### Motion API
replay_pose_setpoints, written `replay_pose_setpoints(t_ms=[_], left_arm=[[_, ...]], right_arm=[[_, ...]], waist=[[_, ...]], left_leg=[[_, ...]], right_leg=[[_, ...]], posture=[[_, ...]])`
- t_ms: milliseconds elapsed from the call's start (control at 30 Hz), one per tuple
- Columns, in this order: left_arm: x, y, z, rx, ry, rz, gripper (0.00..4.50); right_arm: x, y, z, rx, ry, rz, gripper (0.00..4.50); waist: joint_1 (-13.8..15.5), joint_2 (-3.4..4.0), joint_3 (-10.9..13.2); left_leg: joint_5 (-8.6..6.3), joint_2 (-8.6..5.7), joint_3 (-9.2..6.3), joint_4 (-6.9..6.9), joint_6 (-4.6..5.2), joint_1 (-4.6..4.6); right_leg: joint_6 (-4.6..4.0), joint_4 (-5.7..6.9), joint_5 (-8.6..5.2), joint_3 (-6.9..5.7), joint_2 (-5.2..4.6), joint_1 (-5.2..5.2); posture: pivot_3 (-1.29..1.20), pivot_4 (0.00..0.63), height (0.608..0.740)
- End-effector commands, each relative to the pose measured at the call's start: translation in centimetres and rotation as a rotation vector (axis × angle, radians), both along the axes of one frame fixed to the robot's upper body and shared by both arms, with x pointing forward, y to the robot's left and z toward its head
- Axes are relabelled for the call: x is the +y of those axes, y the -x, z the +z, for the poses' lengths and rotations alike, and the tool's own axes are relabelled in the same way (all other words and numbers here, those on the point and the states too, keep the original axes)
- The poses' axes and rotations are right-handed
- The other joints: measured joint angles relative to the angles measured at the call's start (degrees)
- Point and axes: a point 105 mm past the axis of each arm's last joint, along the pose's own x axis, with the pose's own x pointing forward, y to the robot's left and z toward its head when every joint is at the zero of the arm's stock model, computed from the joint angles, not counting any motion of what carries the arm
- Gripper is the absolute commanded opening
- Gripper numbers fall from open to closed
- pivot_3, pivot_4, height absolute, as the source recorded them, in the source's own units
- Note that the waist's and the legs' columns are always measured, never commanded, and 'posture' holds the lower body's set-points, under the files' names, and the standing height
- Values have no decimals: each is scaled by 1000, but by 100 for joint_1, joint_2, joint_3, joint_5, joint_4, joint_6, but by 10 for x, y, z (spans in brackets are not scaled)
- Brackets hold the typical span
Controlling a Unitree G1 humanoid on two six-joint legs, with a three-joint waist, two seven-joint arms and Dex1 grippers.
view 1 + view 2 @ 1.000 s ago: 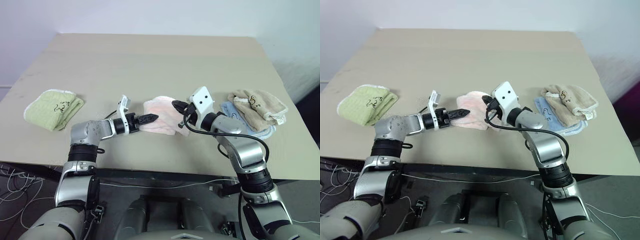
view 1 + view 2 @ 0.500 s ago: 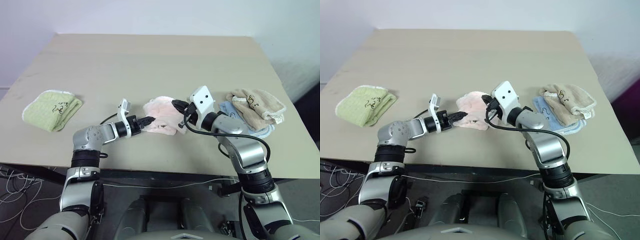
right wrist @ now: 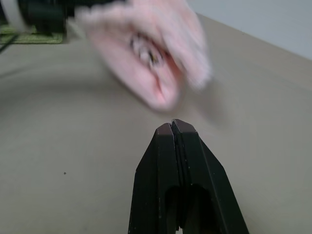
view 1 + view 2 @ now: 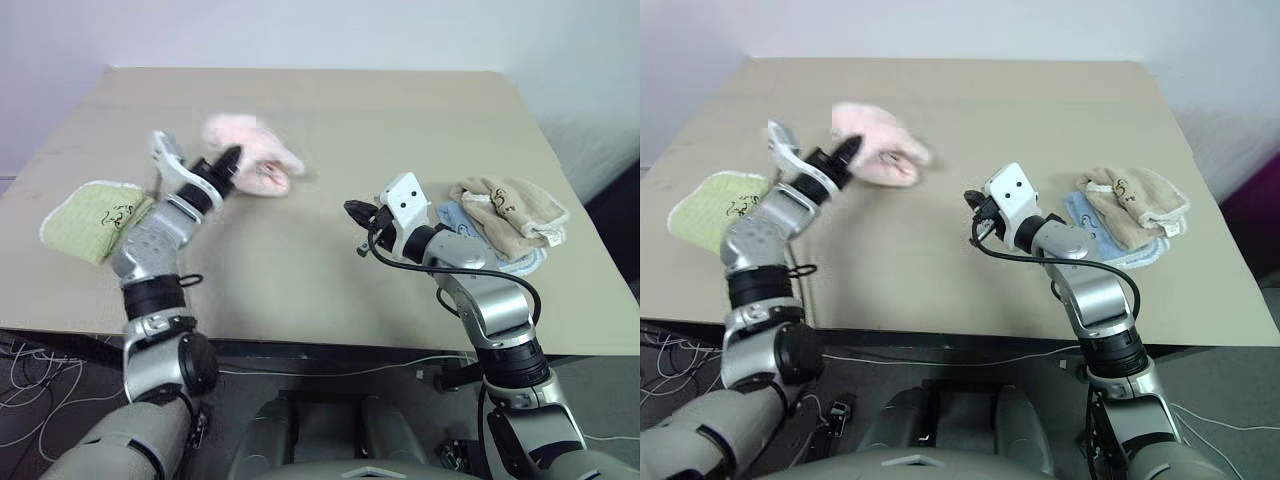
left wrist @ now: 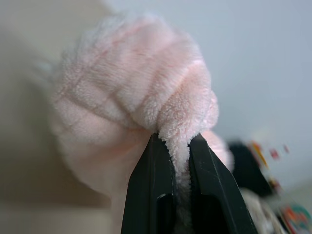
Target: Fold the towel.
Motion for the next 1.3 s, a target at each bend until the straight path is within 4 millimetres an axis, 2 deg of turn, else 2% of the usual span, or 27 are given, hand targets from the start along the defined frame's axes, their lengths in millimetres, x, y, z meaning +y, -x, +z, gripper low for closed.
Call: replay_pose_setpoints(t_ms=[33,133,200,267,367,433,500,600,800,967,1167,1267,1300], left_arm=[[48,4,45,-136,-5,176,17],[79,11,65,-199,-24,285,17],[111,23,66,-214,-42,377,17],[139,31,53,-179,-38,444,17],[160,40,33,-132,-57,483,17],[175,47,12,-82,-60,523,17],[183,52,-10,-26,-38,543,17],[178,55,-35,36,-37,531,17],[174,61,-49,54,-16,520,17],[176,69,-46,9,56,512,1469],[184,81,-45,-12,97,541,3595],[185,90,-47,-14,96,545,4470],[186,93,-49,-6,90,550,4490]], right_arm=[[1,1,21,-75,-27,10,0],[2,1,22,-78,-29,10,0],[1,1,22,-80,-33,5,0],[0,2,21,-79,-35,2,0],[-1,3,20,-76,-34,3,0],[-1,2,19,-74,-33,3,0],[-1,2,19,-73,-31,6,0],[1,1,19,-73,-29,15,0],[1,0,16,-63,-18,18,0],[1,1,12,-56,-7,21,0],[2,1,10,-50,0,23,0],[2,1,9,-47,0,23,0],[3,1,9,-46,0,24,0]], waist=[[-1,0,0],[8,0,0],[7,0,0],[-5,0,0],[-10,1,0],[-3,1,0],[19,-1,-1],[37,-8,-4],[2,-11,-5],[-2,-11,-6],[5,-11,-6],[2,-11,-6],[-3,-11,-6]], left_leg=[[1,0,0,0,-2,0],[11,0,0,-1,-19,0],[11,-1,0,0,-20,0],[12,-1,0,-2,-20,0],[12,1,-1,-3,-20,1],[12,0,0,-3,-20,0],[11,0,-1,-2,-19,0],[7,0,-2,-1,-11,-1],[-1,1,-4,-2,2,-2],[-1,4,-3,-3,1,-1],[-1,4,-3,-2,1,-1],[-1,4,-2,-2,1,-1],[-1,4,-3,-2,1,-1]], right_leg=[[0,1,0,0,0,0],[0,-1,0,0,0,1],[0,-1,0,-1,0,1],[0,0,0,0,0,-1],[0,2,0,0,1,-3],[0,1,0,0,0,-2],[0,1,0,-1,-1,-1],[-1,-1,0,-2,-4,0],[-1,0,1,-3,-4,-1],[-2,1,1,-2,-2,-3],[-2,1,1,-2,-2,-3],[-2,0,1,-1,-3,-2],[-2,1,1,-1,-2,-3]], posture=[[0,150,740],[0,150,740],[0,150,740],[0,150,740],[0,150,740],[0,150,740],[0,150,740],[0,150,740],[0,150,740],[0,150,740],[0,150,740],[0,150,740],[0,150,740]])
